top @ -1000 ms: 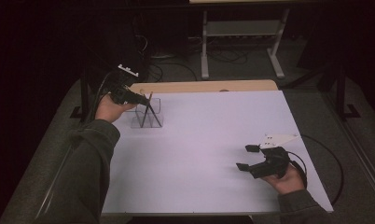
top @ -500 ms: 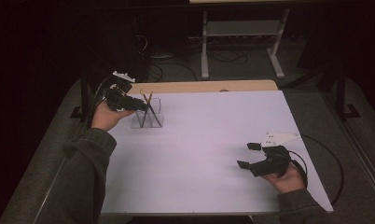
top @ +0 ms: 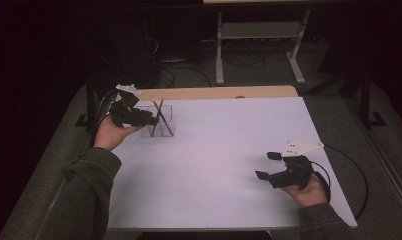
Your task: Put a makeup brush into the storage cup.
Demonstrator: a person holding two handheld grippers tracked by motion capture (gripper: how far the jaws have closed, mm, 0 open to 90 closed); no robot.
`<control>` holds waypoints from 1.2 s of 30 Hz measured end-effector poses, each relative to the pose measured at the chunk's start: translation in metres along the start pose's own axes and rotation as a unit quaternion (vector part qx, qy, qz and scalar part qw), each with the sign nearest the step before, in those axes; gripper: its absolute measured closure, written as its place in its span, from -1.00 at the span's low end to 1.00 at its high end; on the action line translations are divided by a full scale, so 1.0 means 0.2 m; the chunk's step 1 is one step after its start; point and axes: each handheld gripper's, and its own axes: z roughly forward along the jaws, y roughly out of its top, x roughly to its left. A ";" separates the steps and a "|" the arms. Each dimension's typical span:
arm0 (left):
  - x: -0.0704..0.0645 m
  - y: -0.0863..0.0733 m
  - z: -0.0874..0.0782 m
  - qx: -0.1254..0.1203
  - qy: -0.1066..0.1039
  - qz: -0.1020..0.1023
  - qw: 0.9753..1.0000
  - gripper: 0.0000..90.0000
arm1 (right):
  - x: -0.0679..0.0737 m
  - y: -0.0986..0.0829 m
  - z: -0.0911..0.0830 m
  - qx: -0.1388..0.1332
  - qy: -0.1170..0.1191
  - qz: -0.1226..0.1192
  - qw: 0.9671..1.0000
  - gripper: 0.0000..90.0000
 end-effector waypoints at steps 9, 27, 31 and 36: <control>-0.04 -0.07 -0.01 -0.007 -0.006 0.006 1.000 0.10 | -0.01 0.00 0.01 0.000 -0.011 -0.001 1.000 -0.59; -0.12 -0.18 0.00 -0.037 -0.016 0.017 0.999 -0.16 | -0.02 0.00 0.01 -0.002 -0.021 0.003 1.000 -0.59; -0.13 -0.23 0.00 -0.044 -0.016 0.014 0.999 -0.17 | -0.02 0.00 0.01 -0.001 -0.023 0.003 1.000 -0.59; -0.15 -0.28 -0.01 -0.049 -0.018 0.020 0.998 -0.21 | -0.02 0.00 0.01 -0.001 -0.025 0.003 1.000 -0.59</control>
